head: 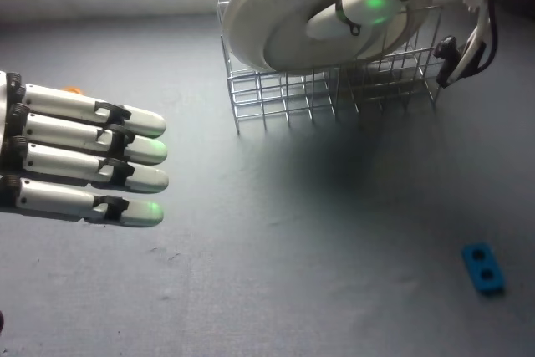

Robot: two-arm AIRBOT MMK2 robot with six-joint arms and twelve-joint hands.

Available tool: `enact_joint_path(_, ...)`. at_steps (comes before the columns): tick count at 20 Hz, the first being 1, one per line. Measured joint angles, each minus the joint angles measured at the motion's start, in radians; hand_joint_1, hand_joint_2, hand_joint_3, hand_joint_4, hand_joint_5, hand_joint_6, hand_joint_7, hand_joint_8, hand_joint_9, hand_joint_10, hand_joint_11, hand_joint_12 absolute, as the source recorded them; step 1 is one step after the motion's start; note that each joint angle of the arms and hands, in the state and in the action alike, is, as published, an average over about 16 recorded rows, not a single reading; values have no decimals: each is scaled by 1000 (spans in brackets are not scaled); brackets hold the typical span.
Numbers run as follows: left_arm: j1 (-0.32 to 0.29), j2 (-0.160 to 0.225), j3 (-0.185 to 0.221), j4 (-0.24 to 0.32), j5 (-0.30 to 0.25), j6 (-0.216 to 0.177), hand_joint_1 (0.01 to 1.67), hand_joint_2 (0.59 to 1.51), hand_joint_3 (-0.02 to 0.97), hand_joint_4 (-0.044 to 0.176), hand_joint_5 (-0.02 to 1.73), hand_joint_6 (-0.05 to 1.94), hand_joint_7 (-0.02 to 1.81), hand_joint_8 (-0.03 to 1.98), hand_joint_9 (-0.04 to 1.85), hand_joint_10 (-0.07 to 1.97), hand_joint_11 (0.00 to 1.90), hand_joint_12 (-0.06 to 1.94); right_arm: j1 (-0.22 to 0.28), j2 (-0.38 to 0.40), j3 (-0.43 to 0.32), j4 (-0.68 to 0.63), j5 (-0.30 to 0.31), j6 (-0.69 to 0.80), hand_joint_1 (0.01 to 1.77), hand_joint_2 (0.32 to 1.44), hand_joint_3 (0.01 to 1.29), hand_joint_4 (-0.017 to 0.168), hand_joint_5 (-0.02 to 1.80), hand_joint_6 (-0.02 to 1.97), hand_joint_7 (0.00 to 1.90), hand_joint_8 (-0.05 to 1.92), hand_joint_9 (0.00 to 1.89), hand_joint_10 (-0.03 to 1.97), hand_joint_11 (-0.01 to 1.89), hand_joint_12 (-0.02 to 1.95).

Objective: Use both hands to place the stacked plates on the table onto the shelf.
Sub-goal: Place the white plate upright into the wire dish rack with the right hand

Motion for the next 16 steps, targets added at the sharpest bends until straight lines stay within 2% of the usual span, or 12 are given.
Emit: enact_joint_path(16,-34,4,0,15,-6,-18,18,1132,19,6,92,5,67,0,27,9,20,2,-72,-23,24,10,32,-65,1237,1004,15,8,920,1003,1077,843,1324,0,915,1065)
